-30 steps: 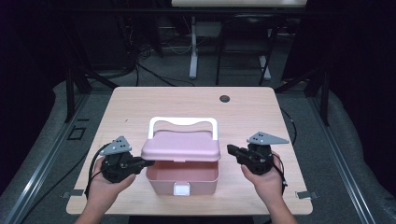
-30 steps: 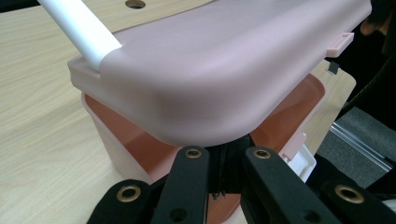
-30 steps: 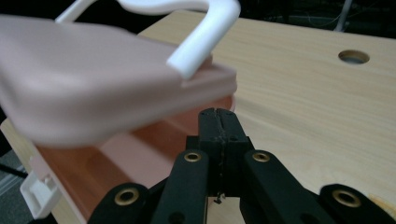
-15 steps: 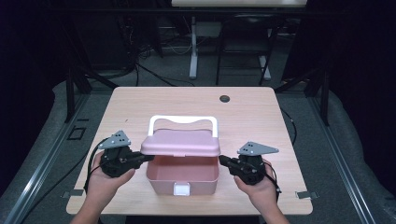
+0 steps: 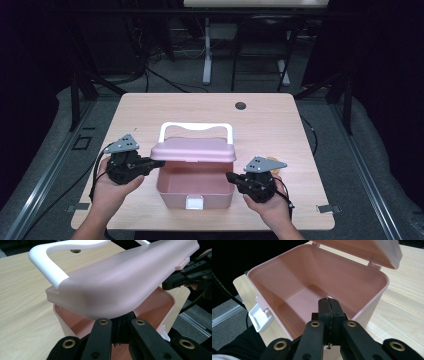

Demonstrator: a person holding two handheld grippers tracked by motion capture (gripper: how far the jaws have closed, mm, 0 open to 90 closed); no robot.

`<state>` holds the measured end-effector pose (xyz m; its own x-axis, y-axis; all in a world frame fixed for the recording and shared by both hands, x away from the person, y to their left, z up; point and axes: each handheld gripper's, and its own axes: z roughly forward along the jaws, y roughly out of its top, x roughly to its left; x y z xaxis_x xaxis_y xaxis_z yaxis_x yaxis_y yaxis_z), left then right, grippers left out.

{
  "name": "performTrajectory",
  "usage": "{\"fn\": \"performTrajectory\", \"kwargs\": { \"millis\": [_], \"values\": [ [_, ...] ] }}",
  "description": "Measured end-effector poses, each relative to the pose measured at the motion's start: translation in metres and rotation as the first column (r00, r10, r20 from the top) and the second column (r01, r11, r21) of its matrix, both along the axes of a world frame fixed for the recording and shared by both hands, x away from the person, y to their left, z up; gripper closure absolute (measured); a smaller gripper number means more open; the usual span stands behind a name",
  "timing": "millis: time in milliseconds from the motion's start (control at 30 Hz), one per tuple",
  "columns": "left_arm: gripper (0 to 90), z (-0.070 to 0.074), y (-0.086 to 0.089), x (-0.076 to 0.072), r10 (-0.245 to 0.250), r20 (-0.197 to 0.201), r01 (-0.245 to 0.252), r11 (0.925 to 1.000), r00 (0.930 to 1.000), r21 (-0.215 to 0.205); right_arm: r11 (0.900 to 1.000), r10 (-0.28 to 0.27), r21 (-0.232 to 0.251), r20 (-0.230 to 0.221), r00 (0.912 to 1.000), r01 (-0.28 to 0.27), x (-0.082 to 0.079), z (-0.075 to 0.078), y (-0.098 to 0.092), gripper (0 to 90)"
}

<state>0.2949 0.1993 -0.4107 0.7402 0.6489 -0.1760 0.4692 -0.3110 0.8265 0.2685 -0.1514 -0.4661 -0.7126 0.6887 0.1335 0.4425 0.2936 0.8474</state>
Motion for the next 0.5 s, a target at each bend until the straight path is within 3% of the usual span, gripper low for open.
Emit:
{"fn": "performTrajectory", "kwargs": {
  "millis": [500],
  "values": [
    [90.0,0.007,-0.001,0.007,0.005,0.006,-0.005,1.0000,1.0000,0.003,0.999,0.036,-0.025,-0.018,0.9992,-0.036,-0.003,-0.009,0.013,90.0]
  ]
}}
